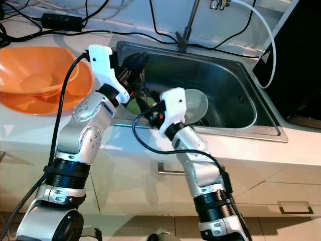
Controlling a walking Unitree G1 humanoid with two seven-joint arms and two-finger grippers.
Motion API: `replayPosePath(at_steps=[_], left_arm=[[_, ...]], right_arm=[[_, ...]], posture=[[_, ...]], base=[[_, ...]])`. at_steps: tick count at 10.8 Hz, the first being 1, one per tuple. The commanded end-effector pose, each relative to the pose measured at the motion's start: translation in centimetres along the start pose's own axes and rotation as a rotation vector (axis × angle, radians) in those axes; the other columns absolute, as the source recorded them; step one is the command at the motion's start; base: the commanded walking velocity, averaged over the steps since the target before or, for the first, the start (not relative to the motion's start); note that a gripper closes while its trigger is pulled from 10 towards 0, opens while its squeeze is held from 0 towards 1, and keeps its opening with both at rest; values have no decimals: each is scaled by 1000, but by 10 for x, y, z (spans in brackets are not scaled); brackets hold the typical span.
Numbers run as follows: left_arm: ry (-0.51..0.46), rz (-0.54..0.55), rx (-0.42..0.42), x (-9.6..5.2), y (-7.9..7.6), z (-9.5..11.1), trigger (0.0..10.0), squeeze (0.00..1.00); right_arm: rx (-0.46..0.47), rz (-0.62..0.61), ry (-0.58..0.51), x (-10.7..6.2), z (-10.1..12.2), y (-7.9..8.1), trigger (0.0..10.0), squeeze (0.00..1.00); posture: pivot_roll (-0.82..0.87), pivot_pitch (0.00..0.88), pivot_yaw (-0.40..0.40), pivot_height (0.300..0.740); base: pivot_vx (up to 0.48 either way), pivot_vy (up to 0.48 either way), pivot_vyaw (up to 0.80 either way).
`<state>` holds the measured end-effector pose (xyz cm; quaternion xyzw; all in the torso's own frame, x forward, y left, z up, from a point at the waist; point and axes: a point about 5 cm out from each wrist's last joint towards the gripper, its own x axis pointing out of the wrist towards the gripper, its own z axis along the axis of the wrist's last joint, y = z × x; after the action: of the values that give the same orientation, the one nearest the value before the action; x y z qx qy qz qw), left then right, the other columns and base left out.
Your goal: Kitchen organization
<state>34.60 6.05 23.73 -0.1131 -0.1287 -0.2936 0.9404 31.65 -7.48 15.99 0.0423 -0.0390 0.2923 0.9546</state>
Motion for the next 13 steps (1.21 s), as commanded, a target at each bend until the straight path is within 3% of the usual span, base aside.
replayPosePath(at_steps=[1, 7, 8, 9, 10, 13], left_arm=[[-10, -55, 3, 6, -12, 5, 10000, 0], [-1, -81, -6, 5, -17, 4, 10000, 0], [1, -81, -8, 4, -17, 4, 10000, 0], [1, -82, -8, 4, -17, 4, 10000, 0], [2, -82, -8, 4, -18, 4, 10000, 0], [4, -81, -8, 4, -17, 3, 10000, 0]], right_arm=[[-18, -25, -8, 1, 2, -6, 10000, 0], [-26, -144, 12, 14, -7, -20, 10000, 0], [-27, -148, 9, 17, -8, -20, 7412, 0], [-26, -147, 7, 18, -8, -20, 667, 0], [-23, -145, 5, 18, -9, -19, 0, 0], [-19, -153, 1, 18, -10, -22, 0, 0]], posture=[[-19, 62, -160, 719], [-13, 62, -163, 719], [-11, 62, -164, 719], [-11, 62, -165, 719], [-11, 62, -165, 719], [-11, 61, -165, 719]], base=[[0, 0, 0], [0, 0, 0], [0, 0, 0], [0, 0, 0], [0, 0, 0], [0, 0, 0]])
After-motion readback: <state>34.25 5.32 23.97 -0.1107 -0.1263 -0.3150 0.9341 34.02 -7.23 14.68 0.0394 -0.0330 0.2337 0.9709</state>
